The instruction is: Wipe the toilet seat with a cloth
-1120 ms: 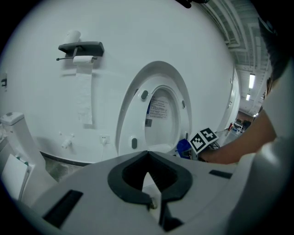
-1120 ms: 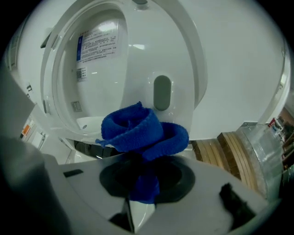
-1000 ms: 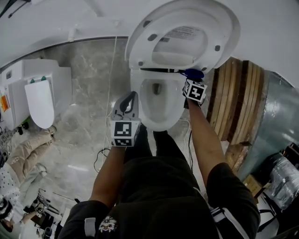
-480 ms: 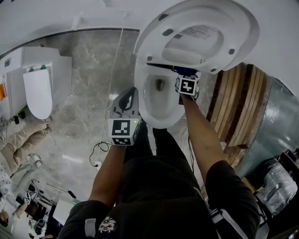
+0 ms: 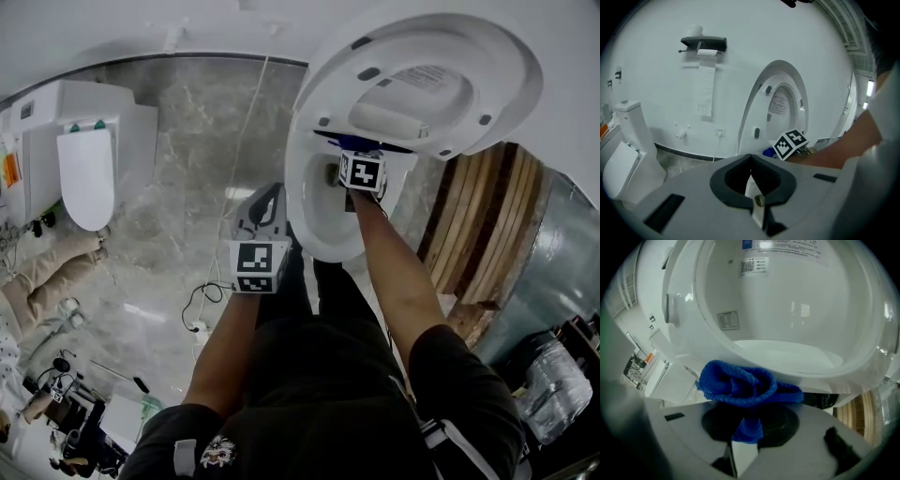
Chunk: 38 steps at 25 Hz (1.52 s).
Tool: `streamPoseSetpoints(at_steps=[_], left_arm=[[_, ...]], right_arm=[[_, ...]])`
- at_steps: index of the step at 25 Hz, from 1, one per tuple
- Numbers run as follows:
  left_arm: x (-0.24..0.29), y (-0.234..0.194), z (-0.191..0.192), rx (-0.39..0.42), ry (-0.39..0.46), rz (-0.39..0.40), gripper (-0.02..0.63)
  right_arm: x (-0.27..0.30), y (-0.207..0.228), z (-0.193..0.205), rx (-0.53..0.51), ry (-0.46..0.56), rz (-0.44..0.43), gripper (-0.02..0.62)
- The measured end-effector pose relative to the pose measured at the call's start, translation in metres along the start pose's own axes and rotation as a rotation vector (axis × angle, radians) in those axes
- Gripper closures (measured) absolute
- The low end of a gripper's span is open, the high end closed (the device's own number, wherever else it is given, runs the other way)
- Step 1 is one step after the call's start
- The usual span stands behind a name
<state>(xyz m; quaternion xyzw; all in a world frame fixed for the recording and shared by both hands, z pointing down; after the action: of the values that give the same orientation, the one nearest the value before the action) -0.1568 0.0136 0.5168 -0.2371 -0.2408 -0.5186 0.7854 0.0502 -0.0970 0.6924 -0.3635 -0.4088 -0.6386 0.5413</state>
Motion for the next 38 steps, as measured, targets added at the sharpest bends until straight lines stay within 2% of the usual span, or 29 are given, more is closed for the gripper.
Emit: streamPoseSetpoints(at_steps=[7,18,28,34,38], left_arm=[[-0.008,-0.012,-0.011,0.004,0.045,-0.023,0.597],[-0.018,-0.010,-0.009,-0.009,0.045,-0.020,0.597],[-0.023,-0.017,-0.026,0.023,0.062,-0.044,0.597],[-0.024,-0.007,-0.039,0.038,0.078,-0.043,0.597],[-0.026,-0.003,-0.045,0.041,0.082,-0.044,0.597]], right_arm=[[0.003,-0.040,-0.003,-0.006,-0.001,-0.085,0.515],[-0.019,-0.075,-0.014,-0.078,0.021,-0.207,0.515],[-0.062,-0.084,-0.038,-0.112,0.146,-0.261,0.515],[-0.087,-0.081,-0.048,-0.126,0.185,-0.286,0.516],[-0.109,-0.087,-0.074,-0.126,0.264,-0.315,0.517]])
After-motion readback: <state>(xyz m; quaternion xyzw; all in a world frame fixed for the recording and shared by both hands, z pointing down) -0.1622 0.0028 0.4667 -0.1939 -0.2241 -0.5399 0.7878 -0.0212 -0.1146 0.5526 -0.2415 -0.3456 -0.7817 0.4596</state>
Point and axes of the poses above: the fingertips, and each gripper's own axes: x forward along the fingers, y to its right, z out of its underside, the point moved 6 cm from there along -x, backward along the fingers, and after that the axes turned 7 degrees about x, right-handed, at the moved point
